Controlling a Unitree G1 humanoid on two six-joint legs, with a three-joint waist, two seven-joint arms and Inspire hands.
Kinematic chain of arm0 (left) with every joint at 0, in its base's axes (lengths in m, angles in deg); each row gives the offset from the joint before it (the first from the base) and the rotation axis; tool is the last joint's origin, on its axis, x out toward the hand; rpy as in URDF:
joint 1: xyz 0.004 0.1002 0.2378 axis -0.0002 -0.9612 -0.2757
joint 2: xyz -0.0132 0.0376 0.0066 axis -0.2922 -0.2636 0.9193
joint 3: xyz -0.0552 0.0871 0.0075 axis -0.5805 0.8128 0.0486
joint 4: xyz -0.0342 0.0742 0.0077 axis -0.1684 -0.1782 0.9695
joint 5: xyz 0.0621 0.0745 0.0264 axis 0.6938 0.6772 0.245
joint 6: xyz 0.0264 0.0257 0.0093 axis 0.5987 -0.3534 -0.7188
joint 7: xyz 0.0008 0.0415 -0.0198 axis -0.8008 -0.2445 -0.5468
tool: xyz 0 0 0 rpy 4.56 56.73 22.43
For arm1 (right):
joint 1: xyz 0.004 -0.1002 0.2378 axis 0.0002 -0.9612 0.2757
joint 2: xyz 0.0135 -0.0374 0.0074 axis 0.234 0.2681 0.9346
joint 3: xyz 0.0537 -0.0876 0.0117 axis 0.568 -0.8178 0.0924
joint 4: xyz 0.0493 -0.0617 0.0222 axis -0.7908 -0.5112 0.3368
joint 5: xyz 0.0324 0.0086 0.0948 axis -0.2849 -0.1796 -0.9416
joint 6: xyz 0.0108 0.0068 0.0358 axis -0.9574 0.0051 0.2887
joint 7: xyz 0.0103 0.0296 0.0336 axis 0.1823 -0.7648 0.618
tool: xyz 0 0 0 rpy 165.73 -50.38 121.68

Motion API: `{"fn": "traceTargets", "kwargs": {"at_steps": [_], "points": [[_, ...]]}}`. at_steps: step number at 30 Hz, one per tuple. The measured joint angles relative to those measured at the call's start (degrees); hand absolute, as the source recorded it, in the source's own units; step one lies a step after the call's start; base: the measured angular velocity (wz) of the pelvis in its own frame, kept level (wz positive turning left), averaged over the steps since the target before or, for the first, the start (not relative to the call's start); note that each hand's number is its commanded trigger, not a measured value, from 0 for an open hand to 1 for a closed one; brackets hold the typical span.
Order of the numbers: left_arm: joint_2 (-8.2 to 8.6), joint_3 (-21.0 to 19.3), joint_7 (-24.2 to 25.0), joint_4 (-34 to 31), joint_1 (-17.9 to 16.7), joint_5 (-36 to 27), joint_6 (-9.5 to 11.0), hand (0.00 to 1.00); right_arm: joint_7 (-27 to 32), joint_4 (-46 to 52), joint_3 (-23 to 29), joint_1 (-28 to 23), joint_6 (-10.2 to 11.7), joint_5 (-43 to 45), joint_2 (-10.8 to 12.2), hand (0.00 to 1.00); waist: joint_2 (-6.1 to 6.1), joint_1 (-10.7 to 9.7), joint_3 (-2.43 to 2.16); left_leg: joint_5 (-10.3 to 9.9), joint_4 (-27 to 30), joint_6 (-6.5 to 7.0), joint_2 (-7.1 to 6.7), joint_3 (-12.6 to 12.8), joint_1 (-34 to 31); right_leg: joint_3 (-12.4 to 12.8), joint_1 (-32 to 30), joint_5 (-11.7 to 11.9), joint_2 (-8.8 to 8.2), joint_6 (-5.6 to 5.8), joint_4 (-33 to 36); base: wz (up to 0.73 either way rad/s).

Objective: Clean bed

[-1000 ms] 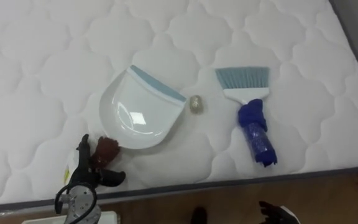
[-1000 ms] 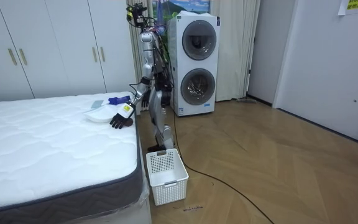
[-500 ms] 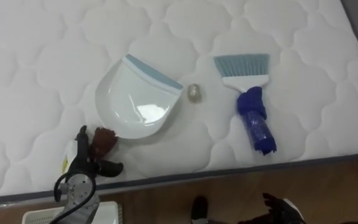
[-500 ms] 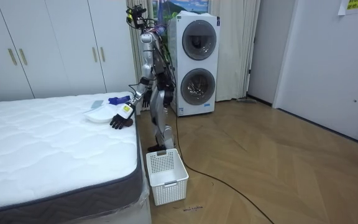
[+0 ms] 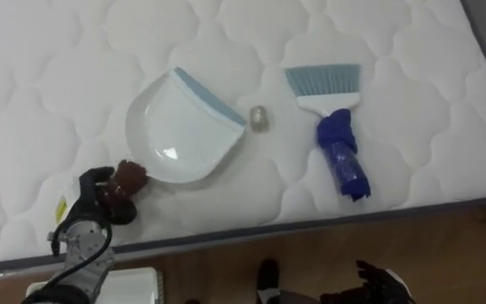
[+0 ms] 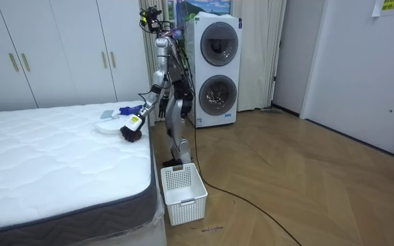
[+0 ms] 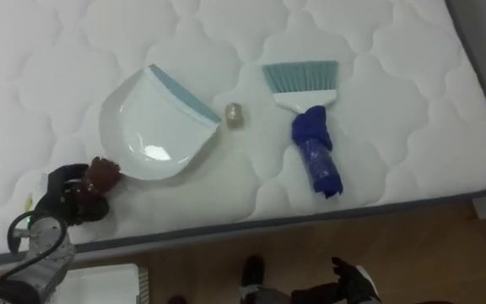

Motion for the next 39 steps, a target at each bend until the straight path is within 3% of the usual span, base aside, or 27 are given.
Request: {"fn": "traceTargets", "kwargs": {"at_steps": [4,10,21,32,35,39], "points": [[-0.87,0.7,0.2,0.2,1.4,0.9,-3.2,1.00,0.0,0.2,0.2,0.8,-0.1,-0.3,-0.1,0.00,0.00,-1.4,0.06,0.0,1.5,0.10,0.03,1.7,-1.1,0.0,-1.6,-1.0,-0.87,0.15,2.0,0.06],[-0.12,3.5,2.4,1.0,1.7,1.5,-4.5,1.00,0.6,1.5,0.0,0.7,-1.5,-2.0,-0.2,0.00,0.09,-1.8,0.26,0.0,1.9,0.16,0.14,3.2,-1.1,-0.2,-2.0,-2.3,-1.81,0.36,3.6,0.06],[0.99,3.9,4.4,2.1,3.0,2.0,-8.1,1.00,0.7,2.1,0.1,0.7,-2.6,-2.4,-0.2,0.00,0.19,-1.9,0.39,-0.1,1.4,0.34,0.90,4.7,-0.9,-0.4,-1.9,-2.4,-1.80,0.25,3.6,0.01],[0.75,5.3,3.8,2.1,3.2,1.7,-8.5,1.00,2.5,2.1,-0.9,0.3,-3.8,-11.5,0.1,0.00,0.09,-1.9,0.46,-0.2,2.7,0.38,0.93,4.9,-0.9,-0.1,-1.9,-2.7,-1.85,0.24,4.1,0.00],[0.51,5.3,2.7,2.2,3.0,1.9,-7.5,1.00,3.8,2.3,-0.7,0.2,-3.8,-16.1,0.1,0.00,0.14,-1.4,0.49,-0.5,3.4,0.43,1.19,5.2,-1.3,0.1,-2.3,-2.9,-1.71,0.12,4.6,-0.04],[0.07,5.9,0.3,2.1,2.6,3.4,-6.2,1.00,7.2,4.9,3.3,0.8,-3.1,-21.3,0.1,0.00,0.60,-1.3,0.59,-1.8,5.1,0.42,1.66,5.8,-2.9,0.2,-4.2,-3.0,-1.79,-0.15,6.2,-0.11]]}}
